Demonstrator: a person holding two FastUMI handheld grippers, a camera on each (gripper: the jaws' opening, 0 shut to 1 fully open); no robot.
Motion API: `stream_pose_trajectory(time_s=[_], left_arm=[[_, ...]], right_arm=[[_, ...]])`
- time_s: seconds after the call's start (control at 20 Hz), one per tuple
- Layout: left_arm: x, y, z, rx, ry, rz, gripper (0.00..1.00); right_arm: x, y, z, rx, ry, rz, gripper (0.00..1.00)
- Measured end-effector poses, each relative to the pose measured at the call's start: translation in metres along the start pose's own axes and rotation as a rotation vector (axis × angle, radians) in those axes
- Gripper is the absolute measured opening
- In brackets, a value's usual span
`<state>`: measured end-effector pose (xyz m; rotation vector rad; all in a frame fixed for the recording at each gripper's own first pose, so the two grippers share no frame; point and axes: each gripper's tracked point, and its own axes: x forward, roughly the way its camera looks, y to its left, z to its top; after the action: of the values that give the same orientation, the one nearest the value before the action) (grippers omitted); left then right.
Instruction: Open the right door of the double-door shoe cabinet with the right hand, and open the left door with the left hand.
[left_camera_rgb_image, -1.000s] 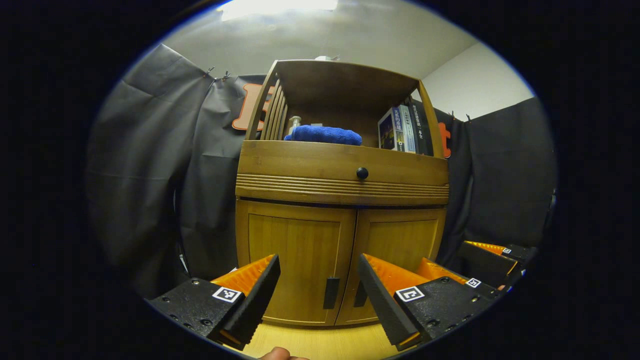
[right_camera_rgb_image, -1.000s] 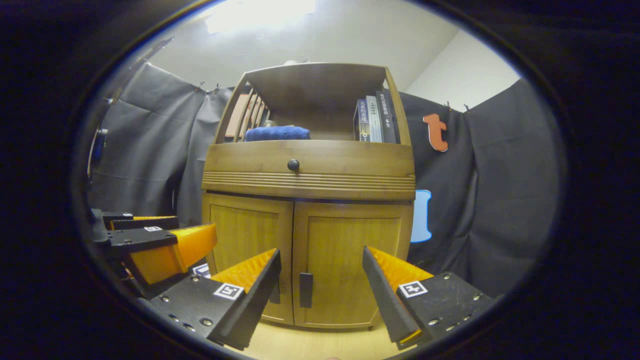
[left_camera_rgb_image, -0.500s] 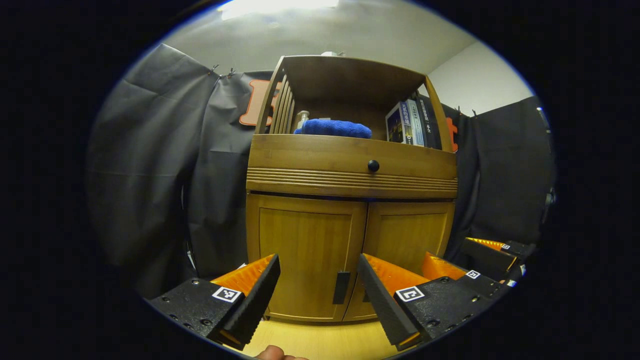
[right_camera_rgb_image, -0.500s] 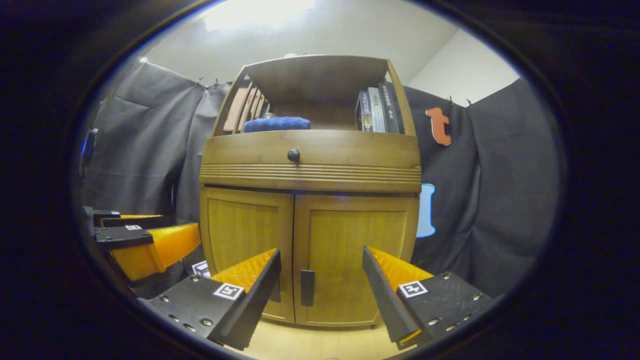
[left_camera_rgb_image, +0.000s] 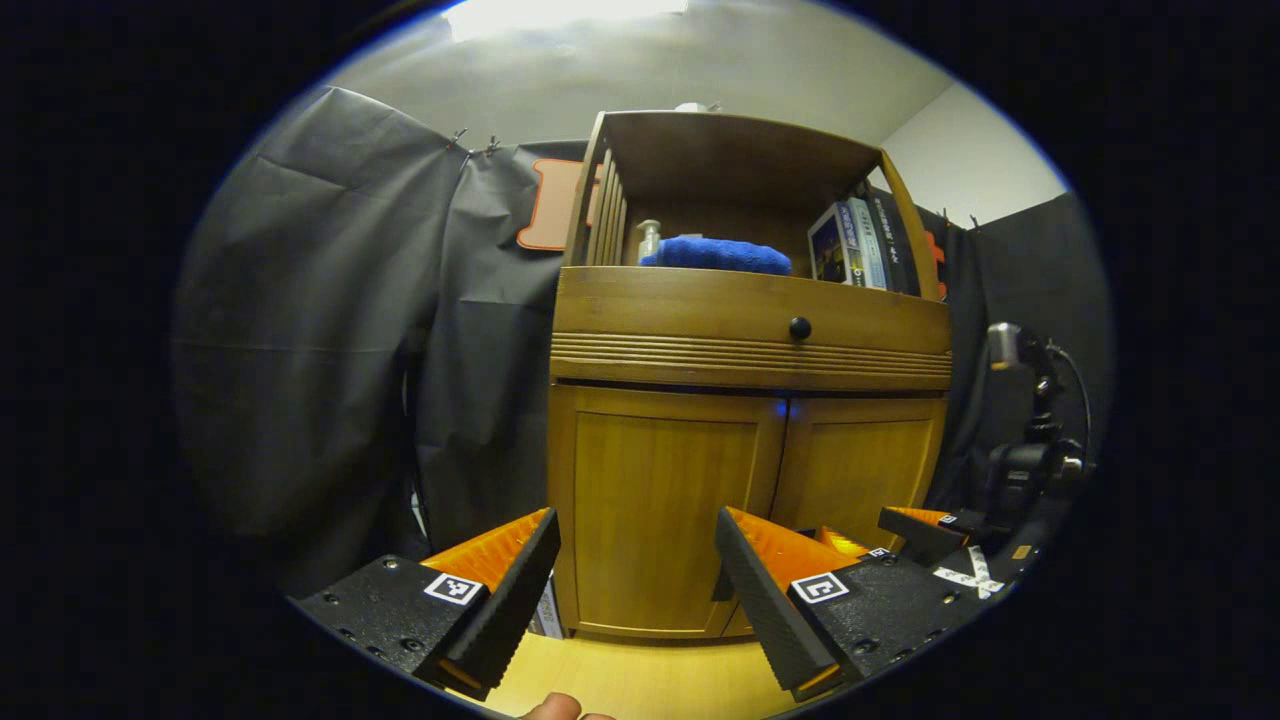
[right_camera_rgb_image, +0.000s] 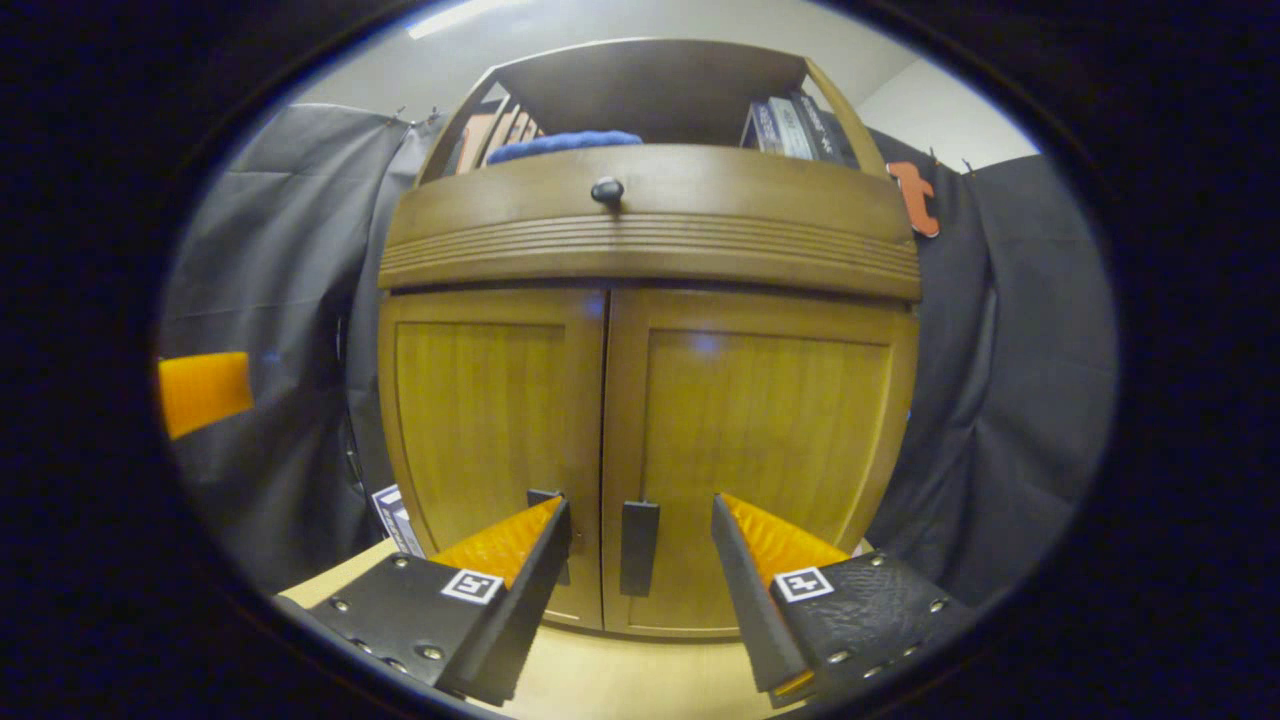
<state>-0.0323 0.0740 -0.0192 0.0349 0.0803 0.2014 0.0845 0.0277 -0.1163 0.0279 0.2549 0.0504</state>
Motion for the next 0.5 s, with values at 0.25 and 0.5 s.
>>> stream_pose_trajectory(time_s=[0.25, 0.5], left_arm=[[0.0, 0.032, -0.006, 0.013, 0.013, 0.078, 0.94], [-0.004, 0.06, -0.006, 0.04, 0.007, 0.165, 0.96]], right_arm=[[0.041, 0.0, -0.037, 0.014, 0.106, -0.008, 0.51], [0.067, -0.001, -0.042, 0.032, 0.133, -0.026, 0.52]])
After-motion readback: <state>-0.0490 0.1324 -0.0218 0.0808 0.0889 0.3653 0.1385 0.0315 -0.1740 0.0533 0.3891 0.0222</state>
